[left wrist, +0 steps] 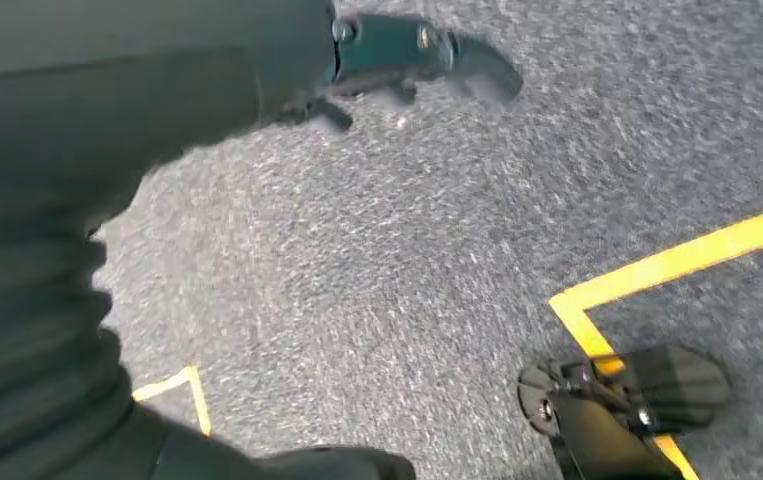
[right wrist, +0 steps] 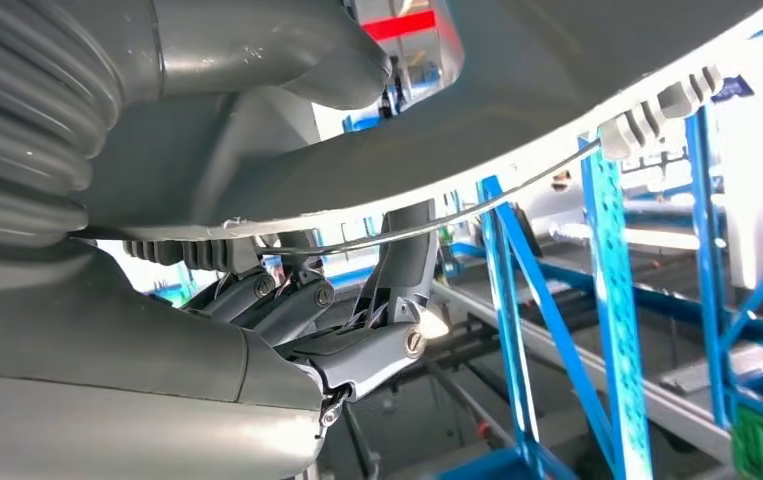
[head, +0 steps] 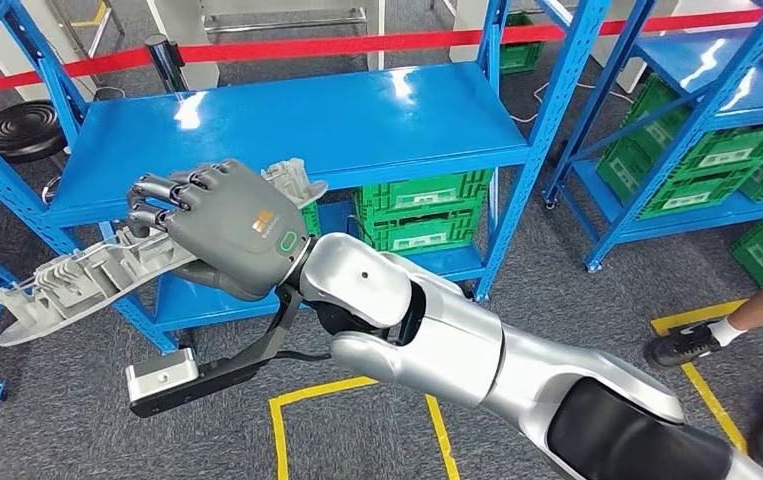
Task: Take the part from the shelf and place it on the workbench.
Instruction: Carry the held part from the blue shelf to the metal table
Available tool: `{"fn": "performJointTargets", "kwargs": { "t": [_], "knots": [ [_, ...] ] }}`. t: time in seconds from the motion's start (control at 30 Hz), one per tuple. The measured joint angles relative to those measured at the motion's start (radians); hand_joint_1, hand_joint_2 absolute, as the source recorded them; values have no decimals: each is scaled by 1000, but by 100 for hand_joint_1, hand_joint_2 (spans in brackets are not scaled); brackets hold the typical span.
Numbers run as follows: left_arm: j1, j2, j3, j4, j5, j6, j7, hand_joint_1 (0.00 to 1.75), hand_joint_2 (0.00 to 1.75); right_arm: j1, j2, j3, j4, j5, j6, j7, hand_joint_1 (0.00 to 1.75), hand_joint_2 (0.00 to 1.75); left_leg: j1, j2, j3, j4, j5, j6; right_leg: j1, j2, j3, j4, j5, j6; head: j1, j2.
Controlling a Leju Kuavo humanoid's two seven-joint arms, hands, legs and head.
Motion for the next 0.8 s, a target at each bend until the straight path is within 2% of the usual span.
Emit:
{"fn": "performJointTargets", "kwargs": {
  "t": [0.07, 0.1, 0.13, 0.17, 0.23, 0.27, 0.3, 0.33, 0.37, 0.4, 0.43, 0.47, 0.5, 0.53, 0.57, 0.6, 0.63, 0.67, 0.73, 0.77, 0.8],
  "knots": [
    [0, 0, 0, 0, -1, 0, 0, 0, 175, -1, 0, 0, 0, 1, -1, -1, 175, 175, 4, 1, -1, -9, 18, -14, 1, 0, -2, -20, 13, -3, 3, 0],
    [1, 1, 0, 1, -1, 0, 0, 0, 175, -2, 0, 0, 0, 2, -2, -1, 175, 175, 5, 0, -5, -6, 11, -20, -2, -1, -10, -25, 26, -8, 4, 0],
    [2, 2, 0, 1, -1, 0, 0, 0, 175, -1, 0, 0, 0, 3, -2, -2, 175, 175, 5, -1, -13, 11, -17, -26, -5, -3, -21, -30, 40, -14, 2, 0],
    [3, 3, 0, 1, -2, 0, 0, 0, 175, -1, 0, 1, 1, 3, -2, -2, 175, 175, 7, -2, -25, 47, -63, -32, -9, -5, -34, -33, 56, -17, -1, 0],
    [3, 4, 0, 1, -2, 0, 0, 0, 175, 2, 0, 2, 1, 4, -2, -2, 175, 175, 9, -2, -51, 167, -165, -45, -10, -5, -67, -31, 85, -19, -4, 0],
    [3, 5, 0, 1, -2, 0, 0, 0, 175, 5, 0, 3, 1, 5, -2, -2, 175, 175, 10, -2, -57, 226, -188, -50, -10, -6, -86, -28, 99, -18, -4, 0],
    [3, 6, 0, 1, -1, 0, -1, 0, 175, 6, 0, 4, 1, 6, -2, -2, 175, 175, 12, -2, -52, 263, -185, -54, -11, -7, -105, -25, 112, -16, -4, 0],
    [4, 7, 0, 1, -1, 0, -2, 0, 175, 8, 0, 5, 2, 6, -2, -2, 175, 175, 13, -2, -33, 270, -163, -57, -13, -7, -126, -20, 124, -12, -4, 0],
    [4, 8, 0, 1, -1, 0, -3, 0, 175, 9, 0, 7, 2, 7, -2, -2, 175, 175, 14, -2, 2, 243, -134, -60, -15, -8, -145, -14, 134, -8, -4, 0],
    [3, 9, 0, 1, 0, 0, -5, 0, 175, 9, 0, 9, 1, 7, -2, -2, 175, 175, 16, -2, 50, 187, -125, -63, -17, -8, -162, -6, 144, -3, -5, 0],
    [3, 9, 0, 0, 0, 0, -7, 0, 175, 9, 1, 12, 0, 8, -2, -2, 175, 175, 15, -3, 103, 116, -134, -64, -18, -8, -177, 1, 152, 2, -5, 0],
    [2, 9, 0, 0, 0, 0, -8, 0, 175, 9, 2, 14, 0, 9, -2, -2, 175, 175, 14, -4, 141, 58, -151, -58, -17, -8, -187, 7, 160, 8, -4, 0],
    [1, 9, 0, 0, -1, -1, -8, 0, 175, 9, 3, 17, -1, 9, -2, -2, 175, 175, 12, -5, 161, 19, -170, -48, -15, -9, -192, 9, 168, 13, -4, 0],
    [2, 9, 0, -1, -2, -1, -7, 0, 175, 9, 5, 19, -2, 10, -2, -2, 175, 175, 9, -5, 166, 4, -175, -35, -14, -9, -195, 8, 177, 19, -4, 0],
    [3, 10, 0, 0, -2, -2, -7, 0, 175, 10, 7, 22, -2, 11, -2, -1, 175, 175, 9, -4, 157, 5, -168, -20, -14, -9, -197, 6, 186, 24, -3, 0],
    [3, 10, 0, 0, -3, -2, -6, 0, 175, 12, 7, 23, -2, 12, -2, 0, 175, 175, 9, -2, 151, 6, -159, -9, -16, -8, -202, 10, 181, 30, -3, 0],
    [4, 11, 0, 1, -4, -3, -6, 0, 175, 14, 8, 24, -2, 14, -2, 2, 175, 175, 9, 0, 142, 5, -147, 1, -18, -7, -210, 26, 156, 36, -3, 0],
    [5, 11, 0, 1, -7, -4, -6, 0, 175, 15, 8, 24, -3, 16, -2, 4, 175, 175, 9, 2, 130, 4, -134, 8, -19, -6, -223, 62, 112, 40, -3, 0],
    [5, 12, 0, 1, -15, -6, -5, 0, 175, 20, 7, 24, -3, 20, -2, 8, 175, 175, 9, 3, 99, 5, -106, 15, -20, -4, -255, 186, 2, 46, -2, 0],
    [5, 12, 0, 1, -18, -8, -2, 0, 175, 24, 7, 24, -3, 23, -2, 9, 175, 175, 8, 3, 81, 6, -93, 15, -20, -3, -264, 248, -29, 46, -2, 0],
    [5, 12, 0, 1, -21, -8, 0, 0, 175, 29, 6, 24, -3, 25, -2, 10, 175, 175, 8, 3, 64, 7, -80, 15, -20, -2, -262, 291, -35, 46, -2, 0]
  ]
}}
